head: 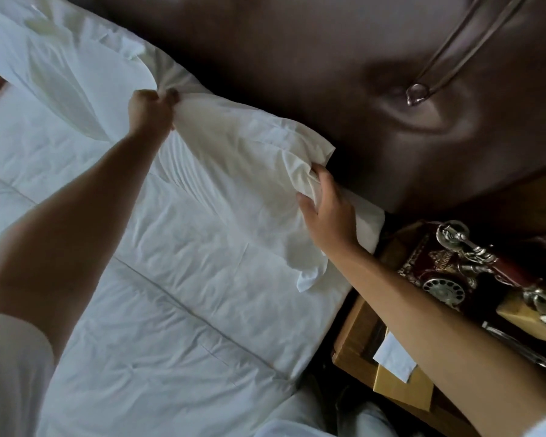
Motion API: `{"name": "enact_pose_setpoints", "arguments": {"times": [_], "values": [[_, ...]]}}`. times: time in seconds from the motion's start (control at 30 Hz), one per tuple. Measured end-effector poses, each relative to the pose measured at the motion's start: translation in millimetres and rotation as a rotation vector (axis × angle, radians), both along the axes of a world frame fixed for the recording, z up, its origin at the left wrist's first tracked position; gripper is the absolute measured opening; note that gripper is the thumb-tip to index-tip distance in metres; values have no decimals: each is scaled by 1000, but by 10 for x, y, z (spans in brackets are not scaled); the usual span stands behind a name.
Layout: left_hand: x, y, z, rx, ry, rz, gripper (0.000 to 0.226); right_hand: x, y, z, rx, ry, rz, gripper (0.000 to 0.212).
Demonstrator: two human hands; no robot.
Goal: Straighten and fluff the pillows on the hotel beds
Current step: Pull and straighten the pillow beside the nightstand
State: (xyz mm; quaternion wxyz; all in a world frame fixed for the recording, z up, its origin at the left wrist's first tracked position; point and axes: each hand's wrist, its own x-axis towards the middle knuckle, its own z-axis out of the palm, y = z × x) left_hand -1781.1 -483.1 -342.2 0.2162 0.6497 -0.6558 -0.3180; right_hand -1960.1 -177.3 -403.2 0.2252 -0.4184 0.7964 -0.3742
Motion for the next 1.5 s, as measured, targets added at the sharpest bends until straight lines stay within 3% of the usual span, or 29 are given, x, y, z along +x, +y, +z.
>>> {"name": "enact_pose_setpoints", "arguments": {"times": [0.2,0.37,0.6,0.73,0.83,0.97,1.13,1.5], "values": [[28,40,-223,191,-162,-48,58,-167,89,-11,317,37,-32,81],[6,24,-224,227,-149,-56,55,-347,99,96,345,160,0,42],[16,-66,-54,246,157,63,31,-555,81,527,210,387,72,19],[41,-37,11,296,391,150,18,-592,55,738,131,431,49,17],[41,61,-46,312,442,185,14,-629,55,796,192,435,54,18],[-9,190,-193,326,346,133,25,-720,192,712,301,400,26,32],[-15,244,-237,281,156,69,43,-761,237,759,295,373,-20,39],[7,334,-138,306,158,71,40,-657,327,888,92,526,-15,16]]}}
